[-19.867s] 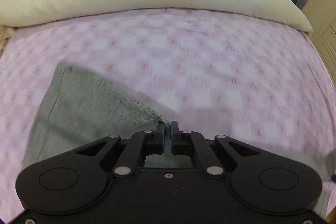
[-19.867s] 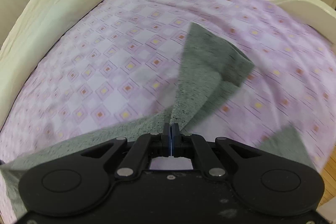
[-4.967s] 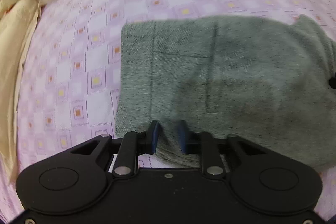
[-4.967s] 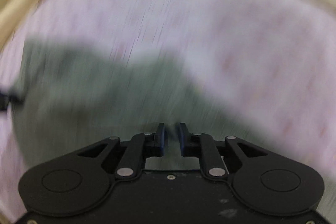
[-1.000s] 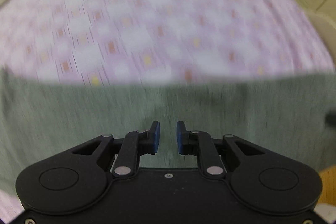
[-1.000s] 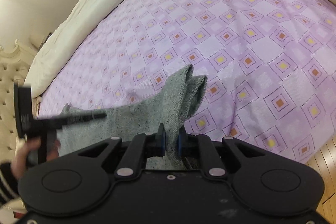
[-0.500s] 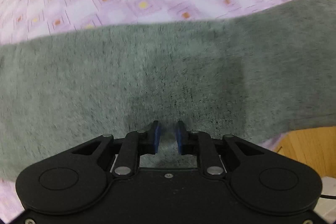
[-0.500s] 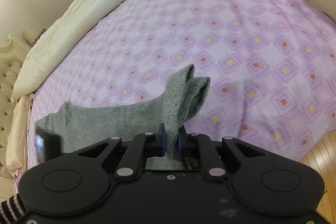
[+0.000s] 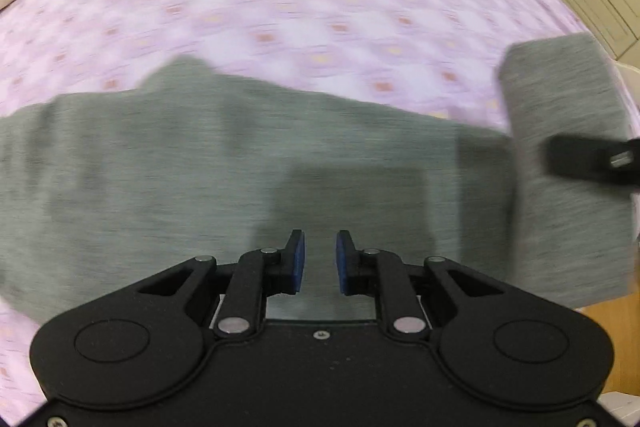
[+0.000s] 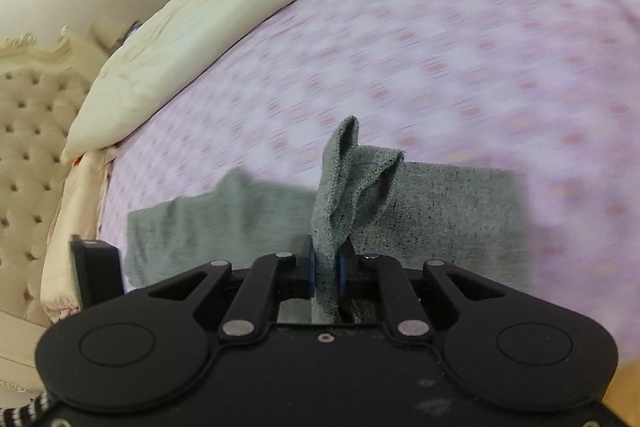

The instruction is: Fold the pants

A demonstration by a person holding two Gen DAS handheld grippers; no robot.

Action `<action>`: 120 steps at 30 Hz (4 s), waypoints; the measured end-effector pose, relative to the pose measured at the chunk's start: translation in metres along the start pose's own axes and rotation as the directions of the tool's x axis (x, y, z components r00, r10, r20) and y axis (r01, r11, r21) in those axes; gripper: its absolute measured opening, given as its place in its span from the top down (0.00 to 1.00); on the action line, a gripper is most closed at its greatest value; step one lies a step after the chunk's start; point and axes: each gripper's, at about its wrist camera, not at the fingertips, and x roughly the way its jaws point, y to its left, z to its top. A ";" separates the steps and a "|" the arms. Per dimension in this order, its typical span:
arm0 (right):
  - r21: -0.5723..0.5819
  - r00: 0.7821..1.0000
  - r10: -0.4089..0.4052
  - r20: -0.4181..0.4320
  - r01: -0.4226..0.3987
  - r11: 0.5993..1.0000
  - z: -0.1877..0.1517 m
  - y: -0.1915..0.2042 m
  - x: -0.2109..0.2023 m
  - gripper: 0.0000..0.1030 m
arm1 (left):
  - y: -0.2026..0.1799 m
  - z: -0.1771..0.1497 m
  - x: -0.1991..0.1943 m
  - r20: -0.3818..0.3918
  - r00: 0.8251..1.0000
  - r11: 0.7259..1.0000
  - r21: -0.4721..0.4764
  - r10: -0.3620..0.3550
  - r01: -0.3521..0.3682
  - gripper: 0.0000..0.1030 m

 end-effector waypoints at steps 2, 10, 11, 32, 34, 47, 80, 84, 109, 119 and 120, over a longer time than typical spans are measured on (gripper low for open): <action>-0.002 1.000 0.008 -0.015 -0.008 1.000 -0.009 0.025 0.033 0.88 | 0.026 -0.002 -0.004 -0.011 1.000 1.000 -0.003 0.008 -0.008 0.78; -0.025 0.996 -0.065 -0.059 0.064 0.998 -0.038 0.070 0.122 0.68 | 0.063 0.002 -0.013 0.007 1.000 0.999 0.043 -0.003 0.003 0.78; -0.025 0.998 -0.050 -0.044 0.049 0.999 -0.040 0.071 0.116 0.68 | 0.062 0.003 -0.016 0.017 1.000 0.998 0.055 -0.014 0.013 0.78; -0.064 0.940 -0.342 0.000 0.341 0.938 -0.005 -0.071 0.095 0.96 | -0.011 0.009 0.031 0.001 0.999 0.987 0.157 0.032 -0.032 0.77; -0.113 0.955 -0.294 0.030 0.295 0.949 -0.014 -0.062 0.081 0.95 | -0.011 -0.006 0.022 0.003 0.999 0.985 0.166 0.045 -0.045 0.77; -0.180 0.952 -0.275 -0.132 0.250 0.952 -0.094 -0.063 0.064 0.92 | -0.005 -0.027 0.018 -0.044 0.995 0.994 0.062 0.089 -0.086 0.73; -0.197 0.978 -0.183 -0.104 0.160 0.967 -0.111 0.221 0.168 0.85 | 0.364 -0.032 -0.016 -0.013 1.000 0.989 -0.146 0.003 -0.005 0.33; -0.224 0.971 -0.206 -0.123 0.175 0.959 -0.114 0.233 0.163 0.85 | 0.380 -0.037 -0.005 -0.006 0.991 0.970 -0.208 -0.132 0.128 0.16; -0.197 0.967 -0.230 -0.110 0.206 0.959 -0.118 0.246 0.165 0.85 | 0.351 0.022 0.036 0.061 0.909 0.865 -0.289 -0.412 0.411 0.36; -0.123 0.928 -0.365 0.077 0.372 0.920 -0.056 0.205 0.188 0.85 | 0.331 0.008 -0.026 0.076 0.954 0.926 -0.230 -0.290 0.299 0.65; -0.121 0.922 -0.378 0.086 0.386 0.914 -0.048 0.200 0.195 0.85 | 0.327 0.007 -0.030 0.080 0.956 0.930 -0.221 -0.282 0.293 0.66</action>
